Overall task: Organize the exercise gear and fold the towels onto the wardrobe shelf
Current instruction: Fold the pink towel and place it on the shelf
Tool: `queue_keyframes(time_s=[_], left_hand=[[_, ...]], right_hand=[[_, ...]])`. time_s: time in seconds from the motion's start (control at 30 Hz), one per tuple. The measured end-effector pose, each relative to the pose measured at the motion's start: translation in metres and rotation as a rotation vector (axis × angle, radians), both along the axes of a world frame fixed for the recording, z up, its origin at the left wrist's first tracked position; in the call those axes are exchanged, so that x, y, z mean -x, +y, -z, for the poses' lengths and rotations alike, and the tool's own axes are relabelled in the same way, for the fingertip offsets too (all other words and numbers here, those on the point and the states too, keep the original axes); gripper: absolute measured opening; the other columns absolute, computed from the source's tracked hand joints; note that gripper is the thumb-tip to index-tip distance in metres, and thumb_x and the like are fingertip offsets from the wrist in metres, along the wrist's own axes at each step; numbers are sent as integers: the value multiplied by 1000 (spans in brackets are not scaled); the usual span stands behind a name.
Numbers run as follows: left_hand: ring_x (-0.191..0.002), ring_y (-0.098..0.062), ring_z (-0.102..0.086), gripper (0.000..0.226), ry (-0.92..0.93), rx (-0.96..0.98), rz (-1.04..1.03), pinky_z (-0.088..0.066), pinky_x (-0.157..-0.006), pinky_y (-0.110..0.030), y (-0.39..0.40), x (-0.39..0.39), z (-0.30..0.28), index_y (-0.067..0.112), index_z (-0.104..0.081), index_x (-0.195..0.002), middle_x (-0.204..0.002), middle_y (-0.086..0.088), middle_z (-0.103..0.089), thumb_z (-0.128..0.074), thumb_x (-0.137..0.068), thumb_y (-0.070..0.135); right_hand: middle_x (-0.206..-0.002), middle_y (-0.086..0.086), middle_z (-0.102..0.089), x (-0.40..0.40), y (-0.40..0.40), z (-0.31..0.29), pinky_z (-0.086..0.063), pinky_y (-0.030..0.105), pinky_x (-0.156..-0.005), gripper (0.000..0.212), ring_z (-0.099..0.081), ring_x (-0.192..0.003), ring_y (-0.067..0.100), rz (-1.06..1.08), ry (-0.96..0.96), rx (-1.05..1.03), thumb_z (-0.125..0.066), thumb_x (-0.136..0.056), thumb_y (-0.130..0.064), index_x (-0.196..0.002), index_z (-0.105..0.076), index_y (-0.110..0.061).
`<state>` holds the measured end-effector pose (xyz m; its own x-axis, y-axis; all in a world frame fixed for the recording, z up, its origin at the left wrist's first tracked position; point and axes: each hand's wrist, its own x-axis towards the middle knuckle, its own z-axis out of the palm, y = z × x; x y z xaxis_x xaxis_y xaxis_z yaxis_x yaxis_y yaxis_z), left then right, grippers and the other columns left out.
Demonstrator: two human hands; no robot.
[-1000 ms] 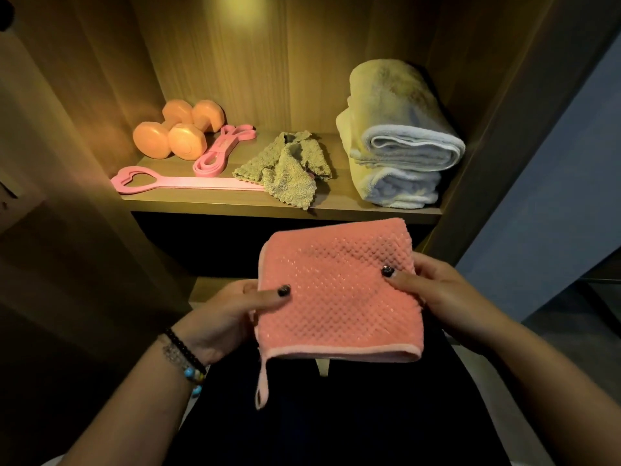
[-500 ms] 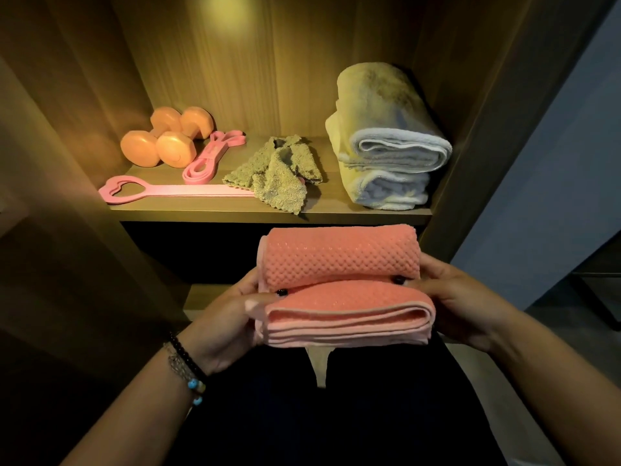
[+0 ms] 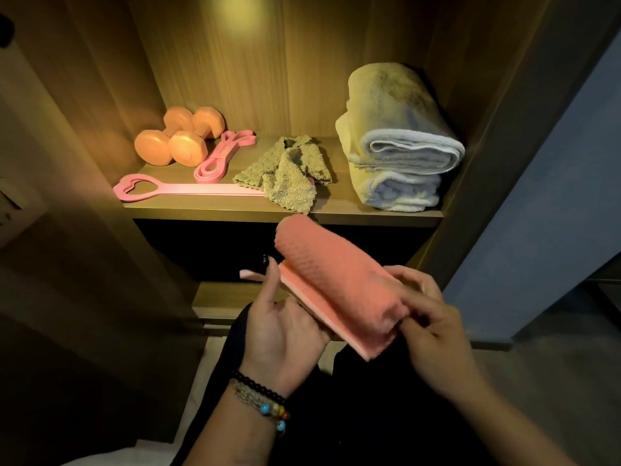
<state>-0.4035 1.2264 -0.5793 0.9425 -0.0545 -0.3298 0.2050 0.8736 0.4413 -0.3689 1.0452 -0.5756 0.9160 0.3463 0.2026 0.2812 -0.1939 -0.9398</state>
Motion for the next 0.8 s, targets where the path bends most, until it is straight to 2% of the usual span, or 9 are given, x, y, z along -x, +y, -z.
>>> queue_keyframes(time_s=[0.07,0.13,0.2,0.27,0.33,0.4,0.5,0.6,0.8], left_hand=[[-126,-37,-51,80,-17,-125,-7,-31,-110,-59,1,0,-4,12,-52,-132,-134,-19,-57,-75,-69,55],[-118,-33,-58,52,37,-339,-7,-38,-107,-55,-1,1,-10,14,-59,-122,-124,-15,-64,-65,-81,46],[-110,-28,-63,42,69,-462,-15,-47,-98,-46,-2,-1,-10,12,-60,-120,-117,-12,-68,-58,-83,33],[-108,-27,-64,39,64,-463,-65,-51,-91,-40,-5,-4,-13,6,-57,-123,-116,-13,-69,-56,-88,22],[-109,-28,-63,35,76,-442,-106,-52,-88,-39,-6,-8,-16,1,-55,-126,-119,-16,-66,-52,-93,12],[-107,-27,-63,30,58,-426,-109,-54,-82,-36,-8,-11,-19,1,-56,-123,-120,-17,-65,-48,-95,6],[-103,-26,-66,33,-35,-463,-100,-56,-77,-34,-13,-20,-28,1,-59,-119,-116,-16,-68,-52,-87,5],[-101,-27,-66,38,-94,-541,-88,-55,-79,-37,-10,-35,-40,0,-63,-113,-111,-15,-69,-58,-77,13],[-95,-24,-63,36,-175,-724,-31,-54,-81,-38,-4,-90,-72,-2,-62,-112,-103,-13,-69,-58,-85,22]], right_hand=[[-132,-12,-46,6,2,3,-34,2,-96,74,-41,-123,-8,-81,-89,59,-48,-83,21,-106,-70,-45],[-134,-17,-41,9,0,3,-36,5,-97,64,-38,-127,-6,-158,-78,73,-54,-86,13,-108,-70,-44],[-132,-19,-42,11,-2,-1,-41,12,-97,49,-39,-128,-3,-216,11,39,-56,-82,-2,-105,-72,-43],[-129,-20,-45,14,-3,-8,-45,22,-95,41,-41,-126,-2,-225,134,-22,-59,-71,-19,-102,-72,-42],[-129,-21,-48,14,-2,-13,-48,26,-92,52,-49,-120,-1,-159,238,-103,-64,-61,-38,-113,-64,-45],[-129,-21,-49,10,2,-15,-51,18,-79,79,-57,-107,-6,-95,351,-156,-75,-54,-47,-128,-46,-45],[-119,-13,-57,-2,11,-19,-50,10,-66,75,-62,-93,-8,-110,475,-126,-80,-59,-38,-126,-47,-35],[-103,-3,-71,-18,12,-21,-54,19,-68,64,-69,-92,10,-142,571,-205,-81,-58,-31,-117,-58,-24],[-102,6,-73,-63,16,-33,-55,32,-76,53,-70,-95,22,-13,570,-373,-76,-62,-22,-113,-63,-15]])
